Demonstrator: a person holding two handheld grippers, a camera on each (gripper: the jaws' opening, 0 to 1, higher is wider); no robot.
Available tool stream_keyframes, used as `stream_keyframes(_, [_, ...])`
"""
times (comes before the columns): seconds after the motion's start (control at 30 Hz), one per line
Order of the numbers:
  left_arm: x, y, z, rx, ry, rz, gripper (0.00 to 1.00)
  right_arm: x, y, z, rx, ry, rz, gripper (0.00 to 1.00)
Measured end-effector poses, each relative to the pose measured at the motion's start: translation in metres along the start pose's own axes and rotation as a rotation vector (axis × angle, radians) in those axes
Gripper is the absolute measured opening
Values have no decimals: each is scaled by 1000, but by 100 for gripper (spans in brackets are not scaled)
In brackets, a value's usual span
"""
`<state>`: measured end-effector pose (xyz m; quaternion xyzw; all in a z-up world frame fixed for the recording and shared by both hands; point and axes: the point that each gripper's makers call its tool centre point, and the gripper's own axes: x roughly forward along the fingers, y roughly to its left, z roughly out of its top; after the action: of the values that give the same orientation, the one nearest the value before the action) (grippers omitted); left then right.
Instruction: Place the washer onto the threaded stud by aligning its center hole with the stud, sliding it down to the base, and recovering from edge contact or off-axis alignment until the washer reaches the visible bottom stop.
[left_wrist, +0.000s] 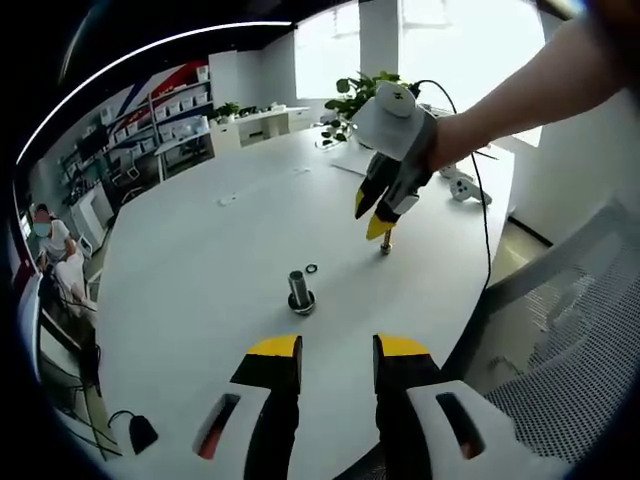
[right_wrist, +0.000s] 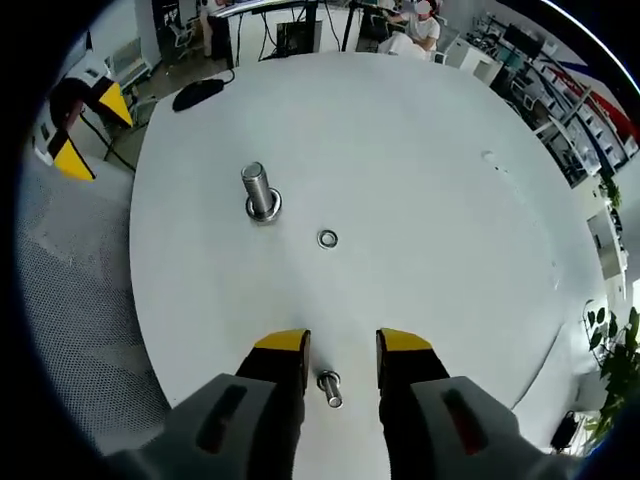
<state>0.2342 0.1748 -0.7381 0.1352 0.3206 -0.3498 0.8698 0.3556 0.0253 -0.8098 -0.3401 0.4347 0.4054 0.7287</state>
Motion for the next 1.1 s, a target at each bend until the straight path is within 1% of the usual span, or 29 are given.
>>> stream_keyframes(0.03, [0, 0, 0, -1, -2, 0, 27, 1, 1, 2, -1, -2, 1, 29])
stream_keyframes(0.13, [-1, -1, 2, -7, -10, -5, 27, 9, 7, 17, -14, -6, 16, 29])
stream_keyframes(0.17, [-1, 0, 2, -7, -11, -4, 27, 10, 8, 19, -13, -7, 20, 29])
stream_keyframes(0.2, [-1, 0, 3, -9, -13, -3, 27, 14, 11, 24, -10, -16, 36, 29])
stream_keyframes(0.3, [-1, 1, 2, -16, -15, -2, 27, 22, 13, 33, -25, -8, 40, 28])
stream_keyframes(0.37, [-2, 2, 2, -18, -16, 0, 27, 27, 15, 36, -19, 1, 48, 28])
stream_keyframes(0.47, [-2, 3, 4, -24, -23, 1, 27, 35, 12, 37, -12, 20, 47, 27])
stream_keyframes(0.53, [-2, 3, 3, -20, -21, 1, 27, 40, 15, 40, 46, 10, 73, 26])
stream_keyframes(0.57, [-2, 4, 3, -16, -21, 5, 27, 43, 14, 43, 65, 2, 72, 26])
stream_keyframes(0.77, [-1, 5, 2, -19, -18, 5, 27, 54, 13, 48, 85, 17, 70, 25])
stream_keyframes(0.93, [0, 4, 2, -17, -16, 5, 27, 67, 12, 44, 106, 48, 76, 23])
stream_keyframes(1.1, [0, 4, 1, -18, -16, 4, 27, 73, 10, 43, 115, 52, 79, 22])
